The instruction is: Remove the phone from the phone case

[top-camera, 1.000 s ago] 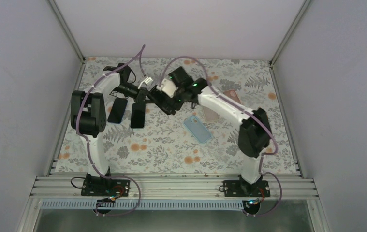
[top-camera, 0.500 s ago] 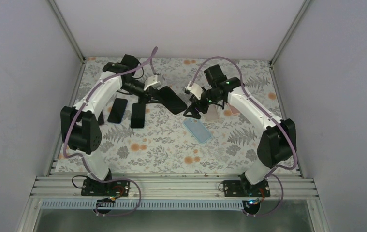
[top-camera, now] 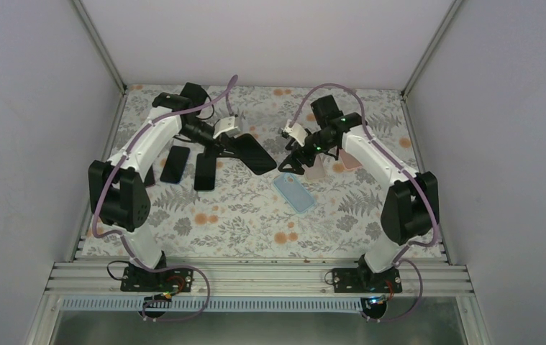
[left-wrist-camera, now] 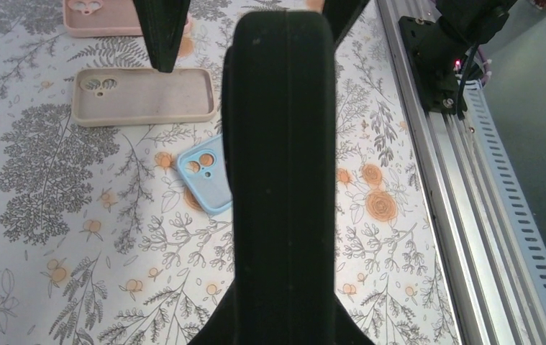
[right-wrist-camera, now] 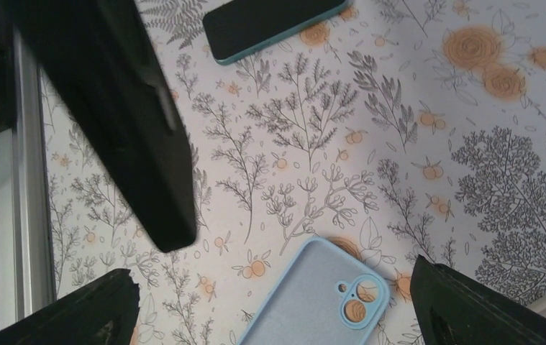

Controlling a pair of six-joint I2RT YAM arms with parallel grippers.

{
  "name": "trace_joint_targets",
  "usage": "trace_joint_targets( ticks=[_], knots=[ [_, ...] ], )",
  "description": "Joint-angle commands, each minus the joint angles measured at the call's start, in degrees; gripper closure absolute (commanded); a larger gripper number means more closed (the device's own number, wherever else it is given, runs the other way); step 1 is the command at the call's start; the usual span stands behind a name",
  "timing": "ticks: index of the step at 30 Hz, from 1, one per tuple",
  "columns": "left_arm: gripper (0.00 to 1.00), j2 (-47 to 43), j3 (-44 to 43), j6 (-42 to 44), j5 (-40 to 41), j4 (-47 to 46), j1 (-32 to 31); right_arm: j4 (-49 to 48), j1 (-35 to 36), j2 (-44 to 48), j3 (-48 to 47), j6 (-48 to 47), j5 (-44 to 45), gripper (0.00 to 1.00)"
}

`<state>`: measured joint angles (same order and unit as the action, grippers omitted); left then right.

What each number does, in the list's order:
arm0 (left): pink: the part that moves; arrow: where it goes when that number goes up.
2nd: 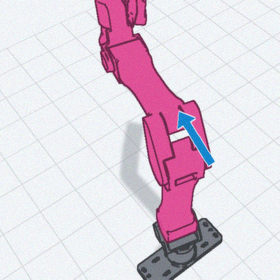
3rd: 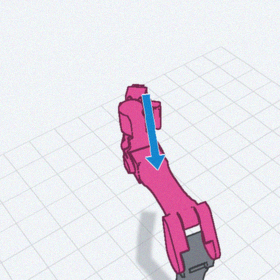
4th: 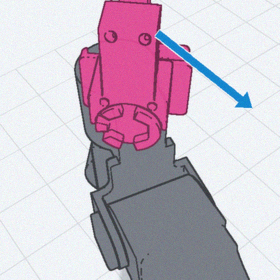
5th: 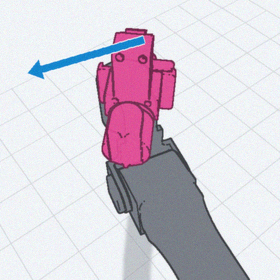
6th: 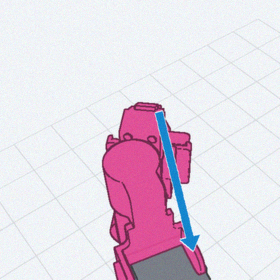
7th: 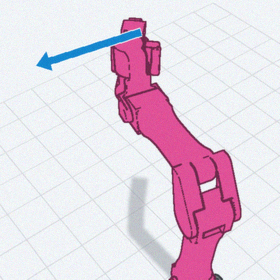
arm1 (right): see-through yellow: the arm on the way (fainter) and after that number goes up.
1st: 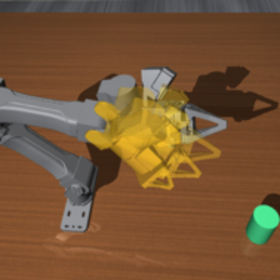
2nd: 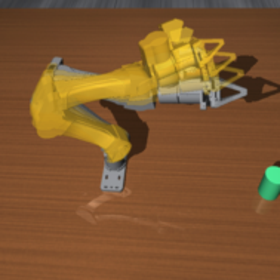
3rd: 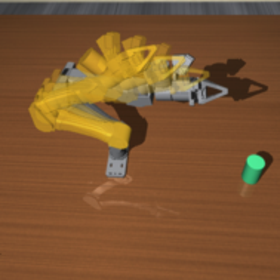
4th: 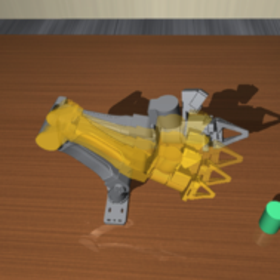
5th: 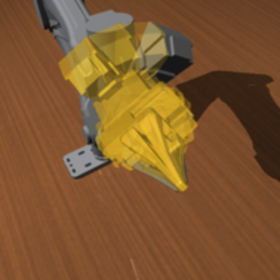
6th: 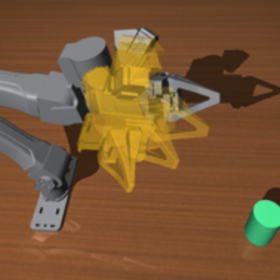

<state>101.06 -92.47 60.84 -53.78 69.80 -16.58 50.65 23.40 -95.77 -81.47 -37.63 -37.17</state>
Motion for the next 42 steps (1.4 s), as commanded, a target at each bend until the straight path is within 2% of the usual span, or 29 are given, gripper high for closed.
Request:
trace_joint_targets(
  ticks=[1, 18, 31, 42],
  knots=[
    [0.98, -2.78, -2.10, 2.39, -4.34, 1.55, -0.20, 0.05, -1.11, -1.93, -0.14, -1.81, -2.22, 0.04],
    [0.98, -2.73, -1.84, 1.48, -4.65, 0.93, -0.69, -0.41, -1.12, -3.10, -1.06, -1.15, -4.57, 0.06],
    [0.98, -1.89, -2.90, 5.64, -10.28, 7.82, -2.65, -5.47, -1.42, -5.11, -4.50, 3.49, 0.32, 0.07],
    [0.98, -1.52, -1.83, 5.25, -14.16, 7.99, -4.42, -8.23, -1.42, -8.29, -9.51, 5.82, 5.37, 0.08]
  ],
)
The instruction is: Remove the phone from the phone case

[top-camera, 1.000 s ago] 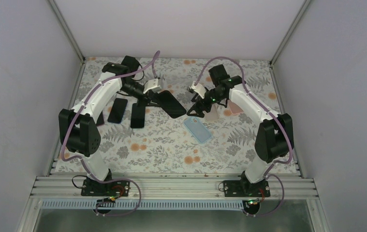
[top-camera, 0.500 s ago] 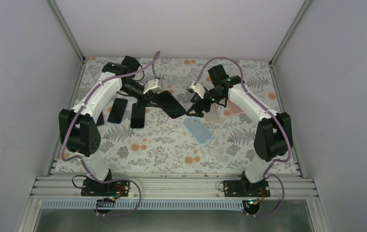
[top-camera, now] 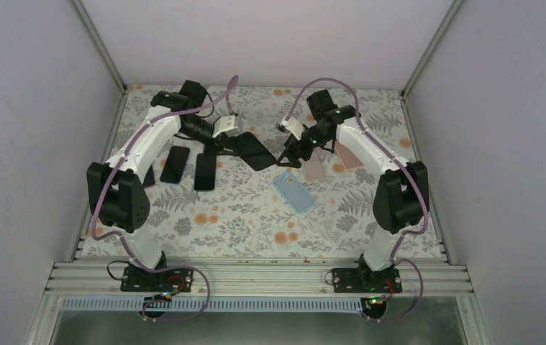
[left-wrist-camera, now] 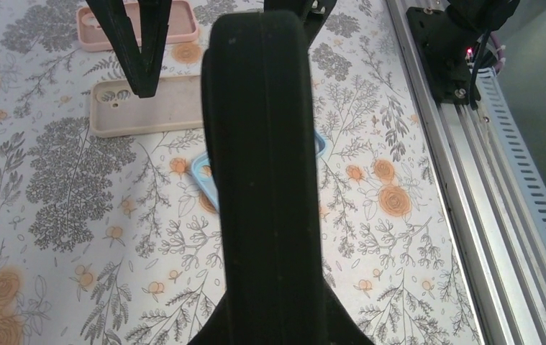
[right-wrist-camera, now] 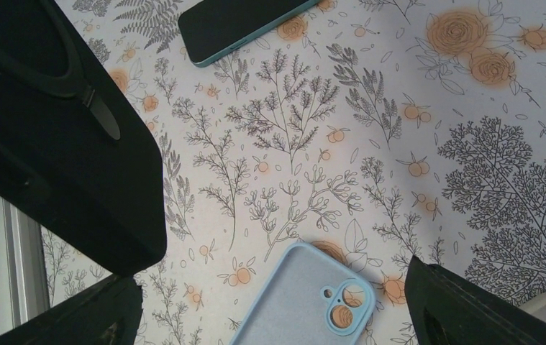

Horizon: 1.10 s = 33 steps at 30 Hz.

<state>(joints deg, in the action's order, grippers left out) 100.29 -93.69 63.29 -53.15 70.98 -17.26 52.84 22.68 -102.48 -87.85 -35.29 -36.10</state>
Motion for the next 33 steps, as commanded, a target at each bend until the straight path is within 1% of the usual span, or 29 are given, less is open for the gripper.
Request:
trace_joint_targets(
  ticks=[1, 11, 14, 16, 18, 25, 28, 30, 31, 33],
  knots=[
    [0.98, -0.79, -0.55, 2.73, -14.85, 6.81, -3.81, -10.67, -0.70, -1.71, -3.07, 3.52, 4.64, 0.08],
    [0.98, -0.83, -0.36, 1.45, -15.06, 6.81, -4.67, -11.89, -1.06, -2.03, -3.49, 3.38, 7.23, 0.08],
    [0.98, -0.87, -0.73, 1.17, -15.47, 6.80, -4.78, -11.81, -1.48, -2.01, -3.67, 3.26, 6.10, 0.08],
    [0.98, -0.53, -1.06, 1.41, -15.60, 6.78, -4.96, -10.96, -1.46, -2.06, -3.99, 3.06, 4.37, 0.08],
    [0.98, 0.10, -1.71, 1.60, -15.49, 6.80, -4.98, -7.80, -1.19, -2.40, -5.12, 1.83, 0.95, 0.08],
    [0.98, 2.77, -3.64, 2.57, -14.00, 6.65, -4.82, 1.57, 3.34, 0.57, -6.19, -1.68, -10.85, 0.09],
    [0.98, 3.31, -4.79, 1.10, -14.09, 4.99, -4.62, 4.73, 6.12, 0.86, -6.85, -2.46, -14.67, 0.09],
    [0.98, 3.73, -6.50, -0.24, -14.07, 4.18, -4.76, 4.64, 8.11, 0.87, -7.31, -1.49, -15.51, 0.09],
    [0.98, 4.21, -7.77, -0.25, -14.17, 4.51, -4.92, 3.81, 8.94, 0.82, -7.85, -0.53, -15.07, 0.12],
    [0.98, 5.42, -10.43, 0.03, -16.09, 6.60, -5.34, 1.47, 9.78, 0.64, -9.12, 1.80, -14.19, 0.14]
  ],
)
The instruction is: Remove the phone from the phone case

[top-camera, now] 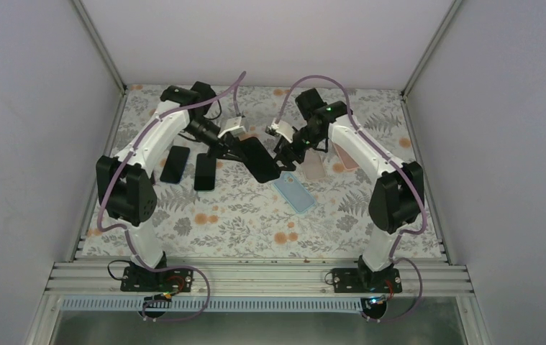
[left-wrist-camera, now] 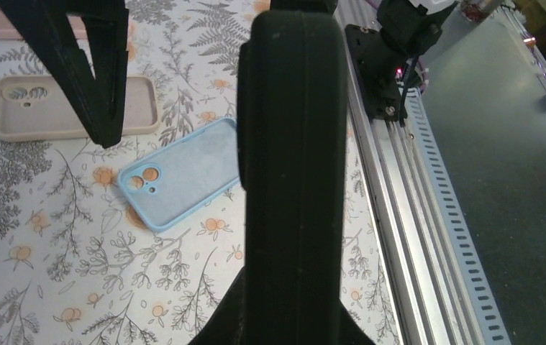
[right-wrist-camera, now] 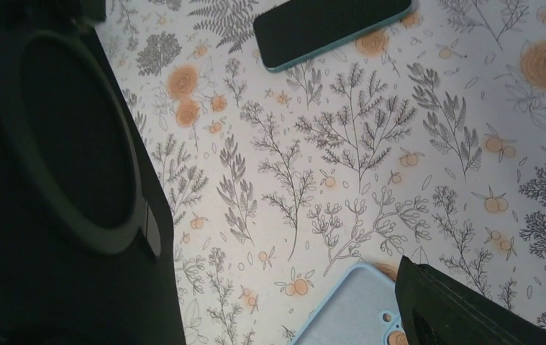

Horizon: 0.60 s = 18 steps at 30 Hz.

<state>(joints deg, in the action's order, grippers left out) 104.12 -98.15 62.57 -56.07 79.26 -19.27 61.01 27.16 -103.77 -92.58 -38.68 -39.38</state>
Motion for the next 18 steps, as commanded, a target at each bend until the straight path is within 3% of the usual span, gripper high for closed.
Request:
trace_joint_targets(
  ticks=[1, 4, 6, 9, 11, 14, 15, 16, 17, 18],
  knots=[
    [0.98, 1.76, -6.34, 0.49, -14.07, -1.53, -3.62, -7.48, 5.31, 1.72, -5.37, 5.88, -10.95, 0.14],
    [0.98, 1.59, -5.73, 1.28, -14.93, -1.57, -5.02, -8.91, 5.40, 0.45, -8.40, 8.04, -13.55, 0.13],
    [0.98, 2.80, -6.36, 1.26, -14.58, -1.79, -5.44, -4.22, 6.02, -2.93, -13.42, 6.44, -17.07, 0.14],
    [0.98, 3.71, -7.07, -2.59, -11.11, -6.30, -5.42, 1.12, 7.81, -6.63, -17.90, 3.81, -20.68, 0.23],
    [0.98, 2.33, -5.59, -6.97, -7.68, -12.38, -5.42, -0.34, 8.97, -6.11, -16.26, 4.72, -20.90, 0.38],
    [0.97, 0.33, -5.23, -11.92, -2.81, -18.40, -5.41, -2.78, 8.72, -4.45, -13.58, 6.58, -23.02, 0.70],
    [0.90, -0.22, -5.76, -12.92, -1.70, -19.48, -5.41, -2.68, 8.70, -4.06, -13.04, 6.42, -23.14, 0.79],
    [0.76, -0.49, -6.46, -13.59, -0.87, -20.08, -5.43, -3.04, 8.58, -3.58, -12.57, 6.72, -22.95, 0.86],
    [0.61, -0.82, -7.09, -14.33, -0.14, -20.45, -5.41, -3.86, 8.41, -3.00, -11.96, 7.20, -22.82, 0.90],
    [0.52, -0.98, -7.80, -14.84, 0.70, -20.71, -5.41, -4.68, 8.13, -2.26, -11.15, 7.74, -22.56, 0.91]
  ],
)
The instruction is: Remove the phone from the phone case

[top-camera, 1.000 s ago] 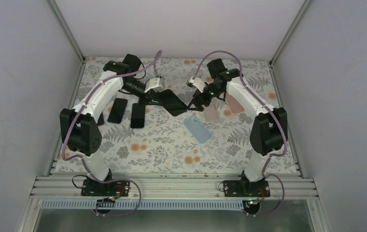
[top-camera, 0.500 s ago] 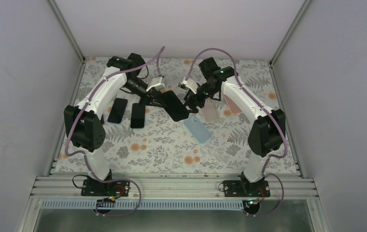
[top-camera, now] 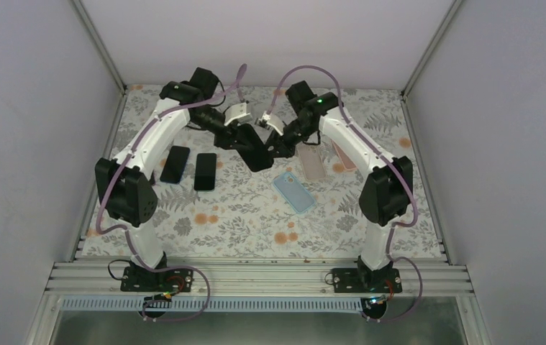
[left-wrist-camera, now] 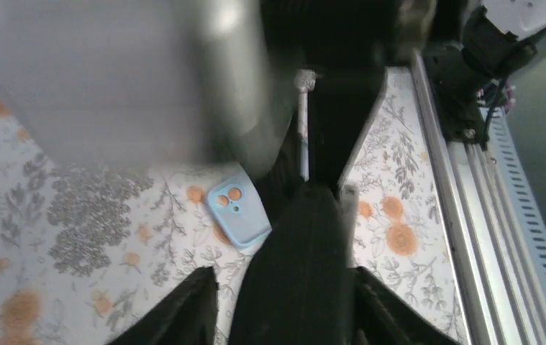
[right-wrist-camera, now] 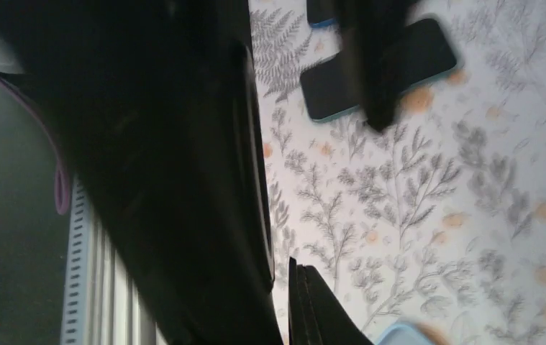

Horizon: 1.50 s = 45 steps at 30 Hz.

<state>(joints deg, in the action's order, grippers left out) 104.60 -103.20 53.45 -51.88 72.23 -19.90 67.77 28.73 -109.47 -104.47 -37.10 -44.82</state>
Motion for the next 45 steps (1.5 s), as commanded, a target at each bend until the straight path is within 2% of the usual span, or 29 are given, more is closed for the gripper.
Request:
trace_joint_targets(
  ticks=[1, 3, 4, 12, 17, 19, 21, 25, 28, 32, 36, 40, 45],
  knots=[
    [0.36, -1.55, -3.25, -6.30, -2.57, -13.75, -4.79, -12.55, 6.21, 4.13, 1.72, 6.91, -16.71, 0.93],
    [0.06, -1.82, -4.37, -7.21, -0.10, -13.49, -4.70, -14.35, 5.16, 5.34, 3.44, 8.05, -16.07, 0.95],
    [0.01, -2.12, -4.61, -7.52, 0.84, -13.49, -4.62, -15.05, 4.47, 5.74, 4.14, 8.58, -15.85, 0.96],
    [0.00, -7.96, -0.08, -10.13, 6.26, -16.23, -3.87, -19.43, -3.32, 5.35, 7.86, 13.77, -21.17, 0.96],
    [0.00, -11.84, 0.20, -11.43, 8.81, -18.18, -2.08, -14.23, -7.36, 0.25, 4.82, 13.21, -23.52, 0.96],
    [0.00, -13.98, 0.70, -12.20, 11.99, -20.49, -1.94, -14.43, -9.55, -1.54, 4.77, 14.18, -24.25, 0.96],
    [0.00, -16.20, 3.13, -12.99, 16.19, -24.04, -2.76, -18.61, -11.27, -2.16, 6.50, 18.48, -24.05, 0.96],
    [0.00, -20.94, 14.13, -17.49, 28.14, -39.66, -8.06, -33.53, -13.13, -0.07, 11.47, 32.73, -18.18, 0.96],
    [0.00, -20.84, 18.73, -19.28, 39.21, -49.20, -12.96, -43.14, -13.41, 1.85, 14.08, 41.84, -11.57, 0.96],
    [0.00, -19.22, 25.36, -19.07, 51.27, -62.25, -17.78, -46.07, -13.60, 1.42, 11.59, 49.16, -0.56, 0.96],
    [0.00, -15.87, 29.68, -19.44, 64.92, -75.31, -20.80, -49.63, -13.48, 1.93, 11.04, 54.71, 4.67, 0.96],
    [0.00, -14.64, 33.47, -20.75, 68.80, -85.14, -21.04, -52.45, -12.55, 3.99, 10.91, 56.35, 8.30, 0.96],
    [0.00, -11.91, 33.08, -21.88, 66.91, -86.37, -21.55, -52.85, -11.74, 5.04, 10.16, 57.00, 10.52, 0.96]
  ],
)
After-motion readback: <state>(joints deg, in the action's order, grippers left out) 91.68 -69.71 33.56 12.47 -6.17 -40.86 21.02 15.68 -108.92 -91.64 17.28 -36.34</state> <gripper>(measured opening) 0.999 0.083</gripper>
